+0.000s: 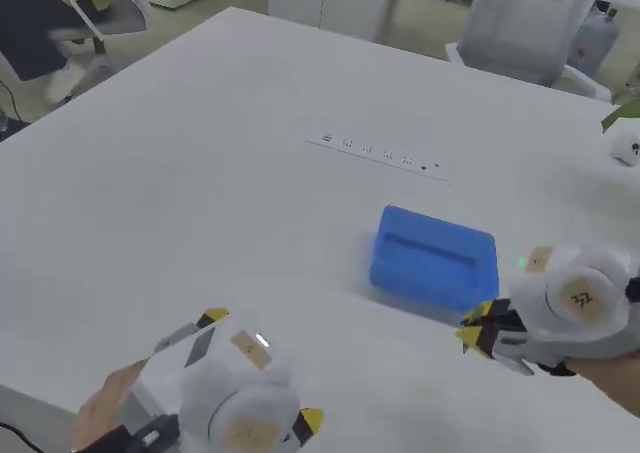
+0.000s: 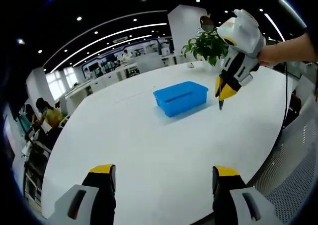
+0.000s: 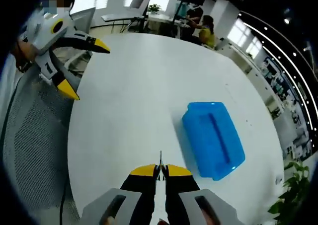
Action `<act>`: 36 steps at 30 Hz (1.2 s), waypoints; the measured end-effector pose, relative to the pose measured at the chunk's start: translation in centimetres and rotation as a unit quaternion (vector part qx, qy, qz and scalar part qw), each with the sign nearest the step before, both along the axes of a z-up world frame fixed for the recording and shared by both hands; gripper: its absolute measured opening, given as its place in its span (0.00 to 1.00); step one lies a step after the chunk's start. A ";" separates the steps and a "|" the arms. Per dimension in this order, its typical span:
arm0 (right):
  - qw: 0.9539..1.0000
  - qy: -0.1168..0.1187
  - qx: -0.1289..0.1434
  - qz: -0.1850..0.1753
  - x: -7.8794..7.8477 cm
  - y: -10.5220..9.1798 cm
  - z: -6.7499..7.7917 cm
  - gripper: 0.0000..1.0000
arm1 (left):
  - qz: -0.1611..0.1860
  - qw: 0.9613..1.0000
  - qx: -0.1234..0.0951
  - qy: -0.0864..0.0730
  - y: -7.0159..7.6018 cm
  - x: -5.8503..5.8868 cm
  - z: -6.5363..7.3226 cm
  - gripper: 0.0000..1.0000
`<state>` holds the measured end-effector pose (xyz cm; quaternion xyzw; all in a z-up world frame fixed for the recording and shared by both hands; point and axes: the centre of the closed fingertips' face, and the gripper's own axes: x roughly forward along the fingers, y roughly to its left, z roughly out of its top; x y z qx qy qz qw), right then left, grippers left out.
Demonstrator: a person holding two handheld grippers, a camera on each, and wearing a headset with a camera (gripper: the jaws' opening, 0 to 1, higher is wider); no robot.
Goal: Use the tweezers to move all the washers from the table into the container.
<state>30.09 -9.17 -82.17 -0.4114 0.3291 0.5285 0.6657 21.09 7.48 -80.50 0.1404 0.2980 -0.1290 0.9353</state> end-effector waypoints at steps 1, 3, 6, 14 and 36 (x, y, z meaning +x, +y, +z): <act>1.000 0.012 -0.011 0.002 -0.3 -0.2 -0.5 0.02 | 0.000 1.000 0.000 -0.001 0.0 0.0 0.0 0.81; 1.000 0.014 -0.017 0.007 -0.4 0.0 -1.4 0.02 | 0.001 1.000 0.000 0.000 0.0 0.0 0.0 0.81; 0.999 0.030 -0.014 0.019 -1.1 0.8 -2.0 0.02 | 0.002 1.000 0.001 -0.001 0.1 0.0 0.0 0.81; 0.998 0.042 -0.035 0.028 -0.8 2.3 -3.2 0.02 | 0.001 1.000 0.003 0.001 0.1 -0.1 0.0 0.80; 0.987 0.045 -0.088 0.123 -2.2 3.8 -6.3 0.03 | 0.005 1.000 0.001 0.006 0.2 0.0 -0.2 0.79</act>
